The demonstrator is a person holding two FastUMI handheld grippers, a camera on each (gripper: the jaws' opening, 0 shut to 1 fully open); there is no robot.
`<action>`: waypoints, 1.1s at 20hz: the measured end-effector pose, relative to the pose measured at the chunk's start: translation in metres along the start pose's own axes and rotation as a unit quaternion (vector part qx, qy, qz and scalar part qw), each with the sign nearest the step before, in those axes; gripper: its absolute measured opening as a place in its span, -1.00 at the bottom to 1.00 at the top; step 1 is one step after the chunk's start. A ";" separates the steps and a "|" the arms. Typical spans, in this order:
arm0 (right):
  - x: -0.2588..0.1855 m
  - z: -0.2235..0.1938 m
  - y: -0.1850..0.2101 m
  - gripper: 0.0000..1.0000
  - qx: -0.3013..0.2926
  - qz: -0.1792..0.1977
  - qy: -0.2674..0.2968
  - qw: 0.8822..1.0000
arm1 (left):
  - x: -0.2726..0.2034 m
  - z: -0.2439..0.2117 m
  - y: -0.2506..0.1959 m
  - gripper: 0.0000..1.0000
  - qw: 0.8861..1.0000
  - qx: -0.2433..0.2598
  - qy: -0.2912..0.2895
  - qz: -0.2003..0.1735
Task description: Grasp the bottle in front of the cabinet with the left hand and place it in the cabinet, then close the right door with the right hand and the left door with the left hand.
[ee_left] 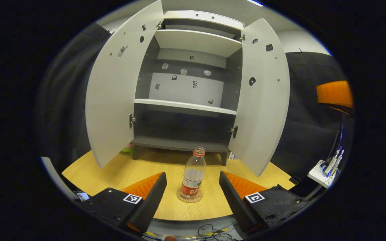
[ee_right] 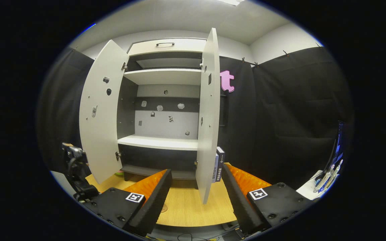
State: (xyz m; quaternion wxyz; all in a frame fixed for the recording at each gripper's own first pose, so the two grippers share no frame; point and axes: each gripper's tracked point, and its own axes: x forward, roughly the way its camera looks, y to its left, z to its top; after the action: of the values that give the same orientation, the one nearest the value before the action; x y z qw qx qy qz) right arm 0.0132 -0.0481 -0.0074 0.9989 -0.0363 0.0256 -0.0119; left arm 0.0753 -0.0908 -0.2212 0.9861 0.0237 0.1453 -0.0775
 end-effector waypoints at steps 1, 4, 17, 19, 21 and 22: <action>0.002 0.000 -0.004 0.95 0.000 -0.002 0.001 1.000 | 0.009 -0.008 -0.001 0.92 1.000 0.003 0.006 0.000; 0.007 0.001 -0.015 0.94 -0.004 -0.007 0.003 1.000 | 0.037 -0.034 0.000 0.92 1.000 0.016 0.023 0.004; 0.039 -0.009 -0.060 0.95 -0.015 -0.035 0.036 0.999 | 0.121 -0.114 0.008 0.93 0.996 0.024 0.074 0.034; 0.045 -0.011 -0.064 0.95 -0.017 -0.036 0.038 0.998 | 0.130 -0.119 0.011 0.93 0.996 0.026 0.080 0.042; 0.052 -0.014 -0.066 0.95 -0.018 -0.033 0.043 0.998 | 0.135 -0.124 0.008 0.93 0.995 0.020 0.095 0.037; 0.054 -0.015 -0.067 0.95 -0.018 -0.031 0.044 0.998 | 0.135 -0.122 0.011 0.89 0.994 0.025 0.098 0.044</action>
State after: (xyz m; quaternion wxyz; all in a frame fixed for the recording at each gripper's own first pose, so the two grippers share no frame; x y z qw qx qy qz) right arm 0.0647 -0.1173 -0.0198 0.9952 -0.0548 0.0687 -0.0441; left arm 0.1704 -0.0913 -0.3764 0.9686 0.0626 0.2379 -0.0349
